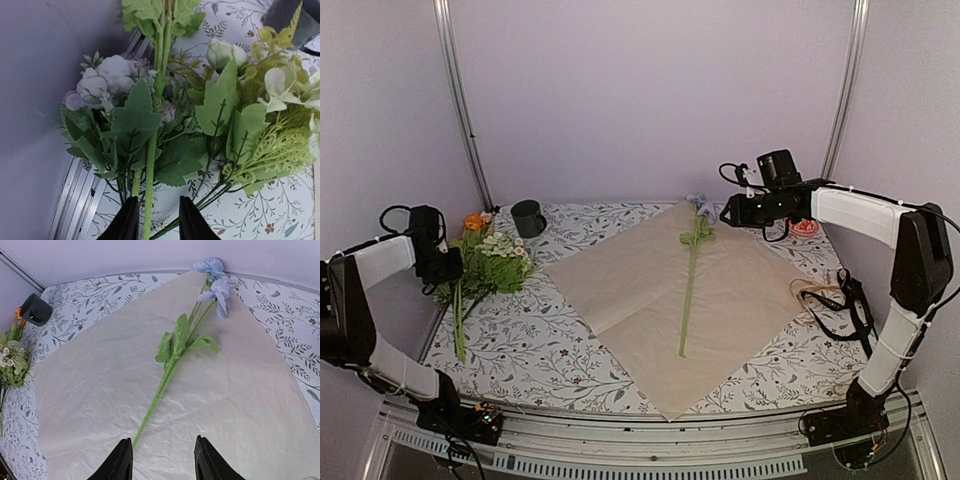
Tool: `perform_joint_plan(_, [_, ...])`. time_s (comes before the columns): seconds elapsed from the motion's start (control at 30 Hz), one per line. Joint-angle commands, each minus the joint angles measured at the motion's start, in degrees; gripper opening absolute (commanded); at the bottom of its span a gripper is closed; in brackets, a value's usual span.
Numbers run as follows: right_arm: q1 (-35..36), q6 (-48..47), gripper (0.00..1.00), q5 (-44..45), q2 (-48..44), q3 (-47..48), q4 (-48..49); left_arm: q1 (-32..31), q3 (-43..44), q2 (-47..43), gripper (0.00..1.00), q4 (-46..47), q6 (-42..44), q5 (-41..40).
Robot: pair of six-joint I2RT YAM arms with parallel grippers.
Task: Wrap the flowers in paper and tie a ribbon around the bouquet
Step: Pick up the fake flower from the corner of the board.
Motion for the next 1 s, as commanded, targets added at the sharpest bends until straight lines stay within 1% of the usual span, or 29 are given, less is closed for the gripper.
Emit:
perform_joint_plan(0.0, [-0.11, -2.41, 0.43, 2.89, -1.49, -2.29, -1.61, 0.32, 0.26, 4.48, 0.28, -1.12, 3.21, 1.09])
perform_joint_plan(0.13, [-0.13, -2.86, 0.43, 2.74, -1.0, -3.1, -1.62, 0.37, 0.83, 9.22, 0.22, -2.05, 3.55, 3.22])
perform_joint_plan(0.23, [-0.13, -2.85, 0.43, 1.86, -0.35, -3.35, -1.81, 0.32, 1.75, 11.84, 0.19, -3.05, 3.28, 1.51])
perform_joint_plan(0.37, [-0.12, -2.71, 0.43, 1.02, -0.47, -3.77, -1.79, 0.32, 1.99, 11.8, 0.18, -3.24, 2.82, -1.18])
perform_joint_plan(0.53, [-0.12, -2.93, 0.43, 0.51, -0.4, -3.45, -1.79, 0.05, 1.81, 10.25, 0.16, -3.33, 2.58, -2.28])
perform_joint_plan(0.67, [-0.13, -3.11, 0.43, 0.3, -0.4, -3.37, -1.88, -2.39, 1.28, 5.46, 0.18, -2.53, 3.98, -5.63])
perform_joint_plan(0.77, [-0.12, -3.39, 0.43, 0.15, -0.13, -3.3, -2.12, -2.63, 0.34, 2.51, 0.27, -1.56, 4.51, -10.04])
perform_joint_plan(0.83, [-0.14, -3.49, 0.43, -0.16, 0.18, -3.22, -2.22, -2.21, 0.29, 2.42, 0.31, -1.61, 4.3, -10.37])
perform_joint_plan(0.97, [-0.14, -3.76, 0.43, -0.16, 0.29, -3.33, -2.66, -2.04, 1.8, 6.86, 0.3, -3.07, 4.12, -7.68])
